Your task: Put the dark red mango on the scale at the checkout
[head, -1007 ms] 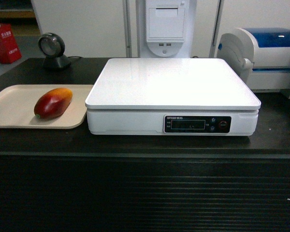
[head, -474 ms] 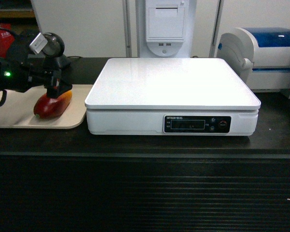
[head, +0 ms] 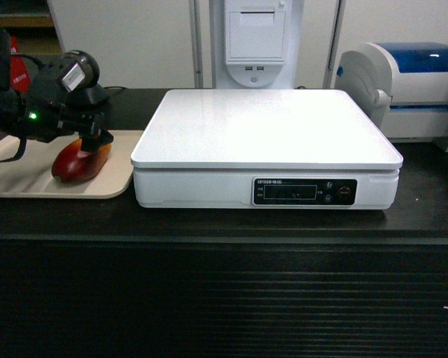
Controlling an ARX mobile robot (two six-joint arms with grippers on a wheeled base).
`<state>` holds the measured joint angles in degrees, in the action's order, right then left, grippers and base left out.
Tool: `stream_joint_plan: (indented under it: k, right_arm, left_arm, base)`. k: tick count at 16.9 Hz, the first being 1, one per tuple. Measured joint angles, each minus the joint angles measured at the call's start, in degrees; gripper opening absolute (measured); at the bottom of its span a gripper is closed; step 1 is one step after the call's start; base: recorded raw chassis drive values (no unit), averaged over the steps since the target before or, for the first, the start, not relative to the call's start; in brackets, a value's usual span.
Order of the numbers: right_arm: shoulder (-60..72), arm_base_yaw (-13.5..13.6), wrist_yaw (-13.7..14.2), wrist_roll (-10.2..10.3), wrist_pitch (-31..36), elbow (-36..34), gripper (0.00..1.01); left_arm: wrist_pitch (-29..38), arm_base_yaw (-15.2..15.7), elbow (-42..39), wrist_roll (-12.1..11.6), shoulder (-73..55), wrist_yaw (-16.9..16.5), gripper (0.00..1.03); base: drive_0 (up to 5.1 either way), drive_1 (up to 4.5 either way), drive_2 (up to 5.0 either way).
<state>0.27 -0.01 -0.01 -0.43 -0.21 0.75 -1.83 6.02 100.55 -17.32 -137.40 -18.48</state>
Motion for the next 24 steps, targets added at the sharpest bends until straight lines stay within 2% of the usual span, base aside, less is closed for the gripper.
stream_joint_plan:
  k: [4,7,8,9,12,13,15,17,21,24]
  right_arm:
    - [0.00,0.00,0.00,0.00,0.00,0.00,0.98]
    - [0.00,0.00,0.00,0.00,0.00,0.00,0.98]
    - [0.00,0.00,0.00,0.00,0.00,0.00,0.98]
    - [0.00,0.00,0.00,0.00,0.00,0.00,0.98]
    - [0.00,0.00,0.00,-0.02,0.00,0.00,0.98]
    - [0.00,0.00,0.00,-0.02,0.00,0.00,0.98]
    - [0.00,0.00,0.00,0.00,0.00,0.00,0.98]
    - [0.00,0.00,0.00,0.00,0.00,0.00,0.98]
    - [0.00,0.00,0.00,0.00,0.00,0.00,0.98]
    - [0.00,0.00,0.00,0.00,0.00,0.00,0.98]
  left_arm:
    - [-3.93,0.46,4.33,0.20,-2.40,0.92,0.98]
    - [-10.49,0.63,6.47,0.70,-3.91,-1.22,0.98]
    - [-9.90,0.07,3.39,-2.34,-3.91,0.09,0.94]
    - [-8.35,0.17,2.14,-2.91,-3.39,0.33,0.62]
    - [-5.25,0.17,-1.62,-3.04,0.50,1.31,0.60]
    - [-3.34,-0.11,-3.93,-2.45,3.37,1.36,0.60]
    - [0.68,-1.16,-8.22,-0.55,10.19,1.07,0.60]
    - [4.17,-4.55,-10.43,2.64,17.38,0.28,0.60]
    - [6.32,-15.82,-11.26,10.67,22.03,0.96,0.60]
    - [5.46,-23.69,-12.00,16.15,21.03,4.39,0.60]
  base:
    - [0.0,0.00,0.0]
    - [0.0,0.00,0.0]
    - [0.0,0.00,0.0]
    - [0.0,0.00,0.0]
    - [0.0,0.00,0.0]
    - [0.0,0.00,0.0]
    - [0.0,0.00,0.0]
    - [0.0,0.00,0.0]
    - [0.0,0.00,0.0]
    - [0.0,0.00,0.0]
